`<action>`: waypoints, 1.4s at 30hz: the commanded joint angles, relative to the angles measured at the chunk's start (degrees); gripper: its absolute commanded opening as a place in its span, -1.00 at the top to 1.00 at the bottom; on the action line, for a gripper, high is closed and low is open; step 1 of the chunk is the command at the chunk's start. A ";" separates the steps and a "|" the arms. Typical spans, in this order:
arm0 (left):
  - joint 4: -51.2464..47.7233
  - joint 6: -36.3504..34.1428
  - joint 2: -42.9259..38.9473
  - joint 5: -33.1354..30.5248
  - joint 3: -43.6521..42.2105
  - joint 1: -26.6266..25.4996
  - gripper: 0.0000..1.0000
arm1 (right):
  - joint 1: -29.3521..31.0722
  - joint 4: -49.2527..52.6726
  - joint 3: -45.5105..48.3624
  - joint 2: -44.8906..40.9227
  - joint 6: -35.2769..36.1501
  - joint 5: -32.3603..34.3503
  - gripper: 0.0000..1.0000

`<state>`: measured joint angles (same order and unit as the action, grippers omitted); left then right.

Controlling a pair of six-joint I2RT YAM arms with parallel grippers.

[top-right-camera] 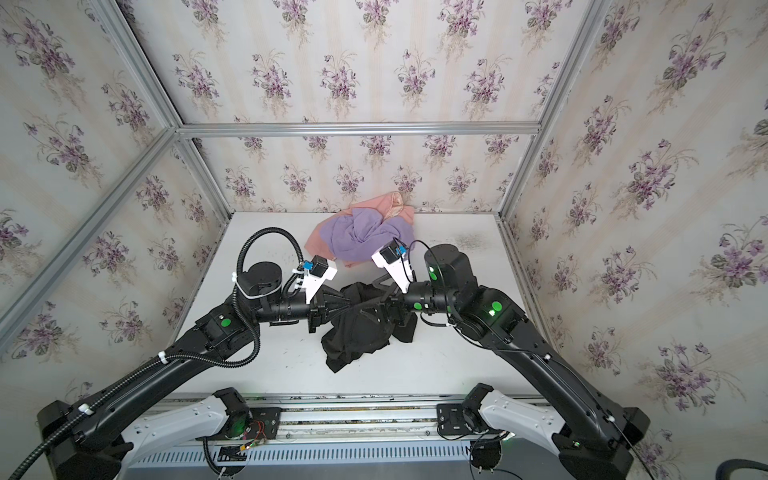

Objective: Pick out a specific cloth from the pile
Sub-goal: 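Carry the black garment toward the robot while the left gripper grasps its hanging end, then lower the black garment onto the open table with both grippers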

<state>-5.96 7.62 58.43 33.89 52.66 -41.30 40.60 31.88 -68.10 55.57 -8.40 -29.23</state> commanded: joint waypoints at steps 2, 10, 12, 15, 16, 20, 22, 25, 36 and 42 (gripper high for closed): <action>1.75 -0.46 0.47 -0.88 -0.11 -0.01 0.73 | -0.06 -1.94 4.56 -4.09 2.08 8.03 -0.96; 1.74 0.00 3.75 -1.95 -0.46 -0.01 0.74 | -1.15 -2.95 14.44 -10.86 -1.95 20.31 -0.99; 1.76 0.42 5.03 -1.94 -0.47 0.03 0.75 | -1.48 -3.95 17.00 -13.21 -2.84 24.42 -0.99; 1.74 1.23 6.94 -1.60 -0.15 -0.18 0.79 | -1.97 -4.25 19.64 -15.94 -3.99 30.53 -0.99; 1.74 1.42 7.53 -1.58 -0.04 -0.34 0.80 | -2.04 -4.55 20.53 -16.55 -4.71 32.69 -0.99; 1.74 2.02 9.19 -1.94 -0.90 -0.75 0.83 | -2.20 -7.16 24.15 -18.45 -8.81 35.74 -0.95; 1.73 2.19 9.33 -2.38 -2.09 -0.80 0.83 | -2.19 -7.79 25.00 -18.26 -9.86 35.31 -0.95; 1.74 2.93 8.98 -3.36 -4.04 -1.05 0.84 | -2.21 -7.80 25.29 -17.09 -10.76 35.20 -0.95; 1.74 7.33 13.43 -4.68 -9.09 -1.94 0.91 | -2.19 -11.34 24.94 -12.50 -13.24 32.38 -0.94; 1.83 8.90 16.18 -9.88 -8.79 -1.94 0.90 | -2.20 -13.39 25.88 -11.08 -15.19 30.48 -0.96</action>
<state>-5.28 15.40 74.24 27.05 43.72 -43.18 38.39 22.15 -42.41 44.29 -21.85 2.79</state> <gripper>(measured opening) 0.102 0.981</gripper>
